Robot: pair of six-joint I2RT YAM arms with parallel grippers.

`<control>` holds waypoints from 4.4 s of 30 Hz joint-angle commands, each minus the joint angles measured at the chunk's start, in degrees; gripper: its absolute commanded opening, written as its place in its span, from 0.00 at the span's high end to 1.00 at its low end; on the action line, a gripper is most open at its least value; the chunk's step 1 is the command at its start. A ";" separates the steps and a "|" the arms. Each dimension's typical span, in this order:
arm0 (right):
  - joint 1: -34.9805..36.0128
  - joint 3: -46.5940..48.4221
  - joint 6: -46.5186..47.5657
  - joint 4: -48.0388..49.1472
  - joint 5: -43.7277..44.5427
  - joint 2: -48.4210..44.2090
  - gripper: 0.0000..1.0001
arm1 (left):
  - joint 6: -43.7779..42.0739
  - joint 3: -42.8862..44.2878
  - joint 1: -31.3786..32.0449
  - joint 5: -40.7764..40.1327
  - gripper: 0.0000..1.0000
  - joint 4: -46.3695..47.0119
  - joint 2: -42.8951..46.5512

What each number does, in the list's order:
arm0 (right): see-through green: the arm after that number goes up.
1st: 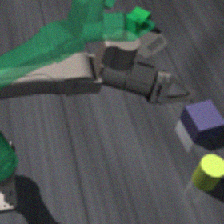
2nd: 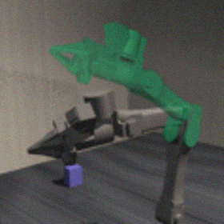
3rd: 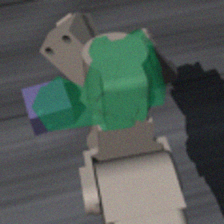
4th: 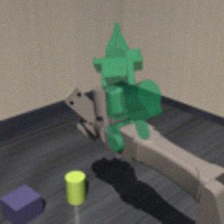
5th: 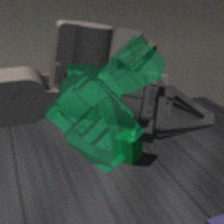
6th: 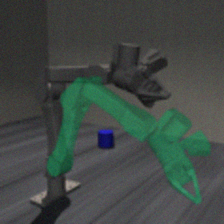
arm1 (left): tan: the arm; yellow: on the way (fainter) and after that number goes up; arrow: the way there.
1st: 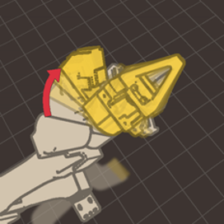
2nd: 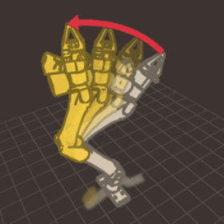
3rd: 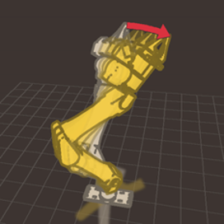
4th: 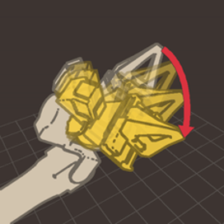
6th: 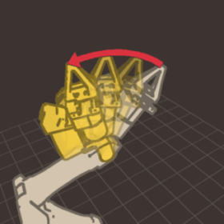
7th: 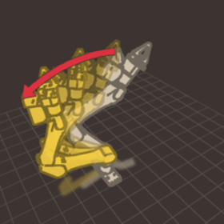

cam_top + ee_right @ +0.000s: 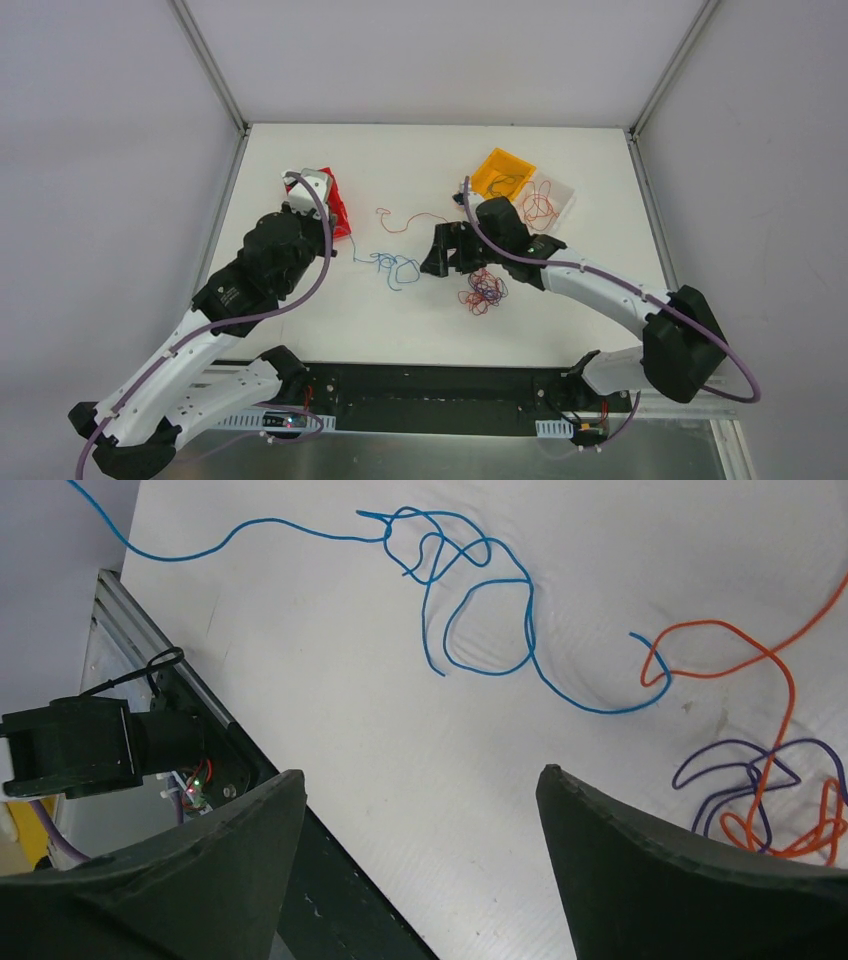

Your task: Untangle the cables

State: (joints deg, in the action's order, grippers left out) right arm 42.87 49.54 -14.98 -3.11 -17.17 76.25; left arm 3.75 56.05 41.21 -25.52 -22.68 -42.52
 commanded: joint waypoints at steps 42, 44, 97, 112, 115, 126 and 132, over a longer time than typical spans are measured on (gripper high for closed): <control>12.13 24.43 12.46 -6.08 25.61 29.84 0.14 | -5.22 -4.20 -1.04 1.56 1.00 0.62 8.73; 12.02 24.69 13.90 -6.75 26.76 30.52 0.23 | -5.16 -4.12 -1.16 1.81 1.00 0.70 8.52; -31.39 33.94 -6.67 -20.71 14.72 11.37 1.00 | -5.06 -4.72 -7.59 -25.04 1.00 1.45 9.60; -31.34 40.25 -6.68 -22.03 3.98 17.45 1.00 | -2.08 -4.63 -10.88 -2.96 1.00 1.85 9.84; -31.30 40.40 -7.12 -22.00 4.92 18.58 1.00 | -1.99 -4.80 -10.89 -2.04 1.00 1.96 10.37; -29.50 50.51 -5.36 -31.59 21.20 30.63 1.00 | -1.97 -4.69 -10.89 5.74 1.00 2.31 10.03; -27.60 54.35 -5.13 -30.52 24.39 36.33 1.00 | -1.90 -4.88 -10.96 5.87 1.00 2.42 10.35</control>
State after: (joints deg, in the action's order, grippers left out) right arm 13.80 98.78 -20.75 -32.32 2.70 109.84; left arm 0.95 51.27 31.00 -20.99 -22.90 -32.25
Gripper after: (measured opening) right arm 0.011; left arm 0.011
